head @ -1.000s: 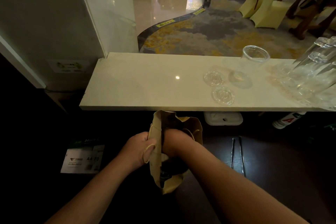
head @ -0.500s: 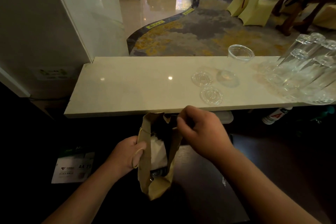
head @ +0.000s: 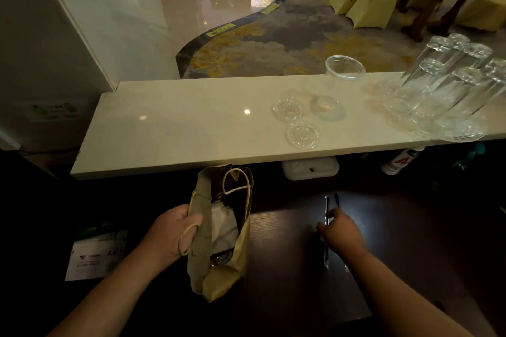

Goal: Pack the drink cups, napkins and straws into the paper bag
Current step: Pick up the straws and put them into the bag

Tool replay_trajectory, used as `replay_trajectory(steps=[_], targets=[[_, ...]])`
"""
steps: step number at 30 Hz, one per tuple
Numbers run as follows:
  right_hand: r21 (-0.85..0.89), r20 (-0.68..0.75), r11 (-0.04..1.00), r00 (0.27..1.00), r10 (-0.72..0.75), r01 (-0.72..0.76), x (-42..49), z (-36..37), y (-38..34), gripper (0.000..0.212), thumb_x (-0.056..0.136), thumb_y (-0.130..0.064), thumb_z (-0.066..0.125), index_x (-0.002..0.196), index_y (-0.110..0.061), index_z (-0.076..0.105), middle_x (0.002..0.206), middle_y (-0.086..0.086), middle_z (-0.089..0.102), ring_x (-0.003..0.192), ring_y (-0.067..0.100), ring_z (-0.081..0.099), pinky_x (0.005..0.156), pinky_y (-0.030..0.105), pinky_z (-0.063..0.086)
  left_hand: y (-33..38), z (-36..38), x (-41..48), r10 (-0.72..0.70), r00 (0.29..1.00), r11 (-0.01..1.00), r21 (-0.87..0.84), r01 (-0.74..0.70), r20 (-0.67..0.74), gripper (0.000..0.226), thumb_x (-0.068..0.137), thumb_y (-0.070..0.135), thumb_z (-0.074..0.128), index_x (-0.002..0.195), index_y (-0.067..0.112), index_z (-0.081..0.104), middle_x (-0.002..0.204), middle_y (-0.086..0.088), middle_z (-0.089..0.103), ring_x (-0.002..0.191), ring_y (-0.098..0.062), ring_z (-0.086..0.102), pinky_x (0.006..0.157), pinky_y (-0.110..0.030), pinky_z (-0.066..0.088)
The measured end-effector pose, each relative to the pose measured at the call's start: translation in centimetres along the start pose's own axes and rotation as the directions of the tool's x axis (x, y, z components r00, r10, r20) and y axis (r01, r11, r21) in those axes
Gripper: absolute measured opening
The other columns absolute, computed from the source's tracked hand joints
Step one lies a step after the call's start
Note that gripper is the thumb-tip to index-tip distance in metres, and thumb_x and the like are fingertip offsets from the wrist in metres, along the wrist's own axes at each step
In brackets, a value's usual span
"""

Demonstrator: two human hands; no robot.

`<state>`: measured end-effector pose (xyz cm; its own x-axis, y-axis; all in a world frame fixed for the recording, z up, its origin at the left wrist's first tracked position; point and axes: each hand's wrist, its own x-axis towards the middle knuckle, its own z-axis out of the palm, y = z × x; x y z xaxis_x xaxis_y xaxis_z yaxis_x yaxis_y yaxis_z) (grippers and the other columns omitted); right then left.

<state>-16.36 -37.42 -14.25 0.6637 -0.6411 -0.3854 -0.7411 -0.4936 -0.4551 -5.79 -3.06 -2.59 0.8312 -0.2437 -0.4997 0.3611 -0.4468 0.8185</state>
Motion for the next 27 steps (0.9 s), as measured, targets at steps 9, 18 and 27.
replay_trajectory(steps=[9, 18, 27], targets=[[-0.069, 0.055, 0.982, 0.982, 0.178, -0.175, 1.3, 3.0, 2.3, 0.027, 0.090, -0.017, 0.060, 0.114, -0.003, 0.058, 0.120, 0.022, 0.064, 0.107, 0.038, 0.066, 0.083, 0.036, 0.052, -0.6, 0.2, 0.6, -0.020, 1.000, 1.000, 0.010, 0.020, 0.011, 0.022, 0.097, 0.005, 0.056, 0.084, 0.002, 0.074, 0.074, -0.005, 0.075, 0.074, -0.024, 0.069, 0.063, -0.030, 0.050], [-0.195, 0.183, 0.981, 0.982, 0.039, -0.002, -0.1, 6.2, -0.4, 0.022, 0.093, -0.012, 0.057, 0.113, -0.004, 0.063, 0.119, 0.016, 0.070, 0.113, 0.033, 0.066, 0.089, 0.034, 0.051, -0.9, 0.2, 0.7, -0.018, 0.999, 0.994, -0.106, 0.023, 0.046, 0.026, 0.080, 0.022, 0.065, 0.085, -0.002, 0.073, 0.086, -0.021, 0.077, 0.076, -0.027, 0.069, 0.072, -0.037, 0.051], [-0.097, 0.269, 0.986, 0.958, -0.103, 0.133, -3.7, 7.3, -3.6, 0.026, 0.082, -0.022, 0.070, 0.105, -0.013, 0.061, 0.093, 0.006, 0.069, 0.089, 0.026, 0.068, 0.074, 0.032, 0.053, -1.3, 0.5, 1.1, -0.029, 0.998, 0.992, -0.118, 0.035, 0.054, 0.024, 0.096, -0.004, 0.052, 0.082, 0.001, 0.071, 0.061, 0.002, 0.074, 0.057, -0.010, 0.070, 0.048, -0.018, 0.052]])
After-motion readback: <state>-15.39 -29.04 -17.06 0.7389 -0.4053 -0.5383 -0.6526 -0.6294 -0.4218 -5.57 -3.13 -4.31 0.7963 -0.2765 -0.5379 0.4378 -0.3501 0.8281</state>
